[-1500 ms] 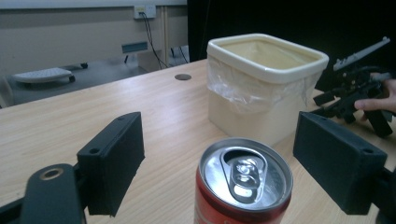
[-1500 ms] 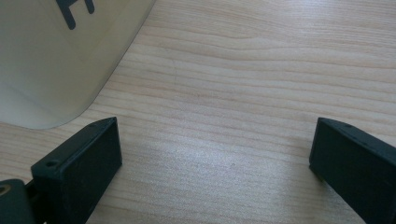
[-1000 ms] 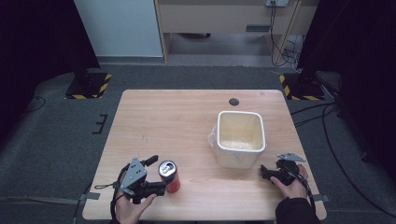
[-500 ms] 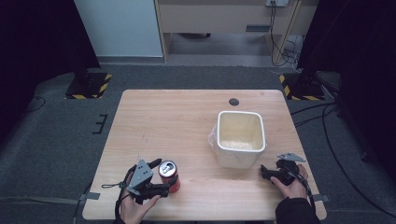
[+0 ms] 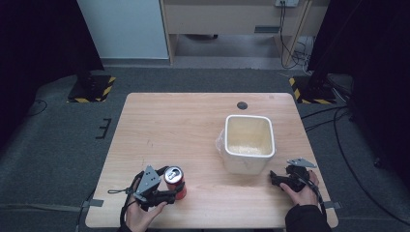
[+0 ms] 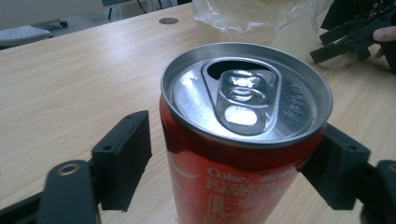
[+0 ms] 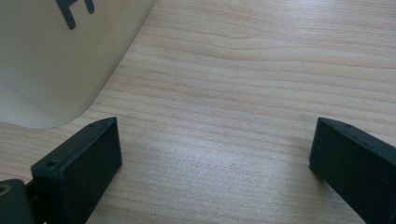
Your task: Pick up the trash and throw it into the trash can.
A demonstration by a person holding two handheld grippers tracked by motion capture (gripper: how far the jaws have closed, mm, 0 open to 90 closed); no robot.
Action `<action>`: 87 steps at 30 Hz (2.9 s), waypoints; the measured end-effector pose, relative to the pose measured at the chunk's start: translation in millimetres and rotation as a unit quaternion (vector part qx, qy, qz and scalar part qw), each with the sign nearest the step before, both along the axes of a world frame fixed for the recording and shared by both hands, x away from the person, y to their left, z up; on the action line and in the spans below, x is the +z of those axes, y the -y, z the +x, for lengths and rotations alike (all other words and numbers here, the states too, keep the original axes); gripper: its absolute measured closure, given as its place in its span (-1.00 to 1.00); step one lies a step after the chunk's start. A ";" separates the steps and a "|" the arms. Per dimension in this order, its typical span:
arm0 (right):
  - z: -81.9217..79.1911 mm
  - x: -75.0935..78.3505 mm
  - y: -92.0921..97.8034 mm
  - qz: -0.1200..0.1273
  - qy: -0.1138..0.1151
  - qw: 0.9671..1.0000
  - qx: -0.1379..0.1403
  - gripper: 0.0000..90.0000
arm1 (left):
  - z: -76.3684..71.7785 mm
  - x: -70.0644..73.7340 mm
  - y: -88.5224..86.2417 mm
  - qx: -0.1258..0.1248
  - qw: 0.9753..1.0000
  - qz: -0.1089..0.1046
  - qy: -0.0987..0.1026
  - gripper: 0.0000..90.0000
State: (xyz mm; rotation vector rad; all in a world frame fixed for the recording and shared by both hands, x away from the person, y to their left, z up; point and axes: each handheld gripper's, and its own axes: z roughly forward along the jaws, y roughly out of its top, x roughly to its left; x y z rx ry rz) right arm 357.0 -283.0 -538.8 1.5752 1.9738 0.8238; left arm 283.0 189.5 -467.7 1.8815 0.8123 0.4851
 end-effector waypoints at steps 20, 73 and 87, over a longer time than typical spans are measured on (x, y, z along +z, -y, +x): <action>0.1 0.0 0.1 0.000 0.001 1.000 0.000 -0.94 | -1.4 4.5 -3.0 0.001 1.000 -0.006 -0.003 -0.26; 0.0 -0.1 0.0 0.000 0.000 1.000 0.000 -0.95 | -15.7 60.8 -25.7 0.019 0.993 -0.074 0.086 -0.26; 0.0 -0.1 0.0 0.000 0.000 1.000 0.000 -0.95 | -8.6 79.5 -10.8 0.006 0.990 -0.088 0.111 -0.26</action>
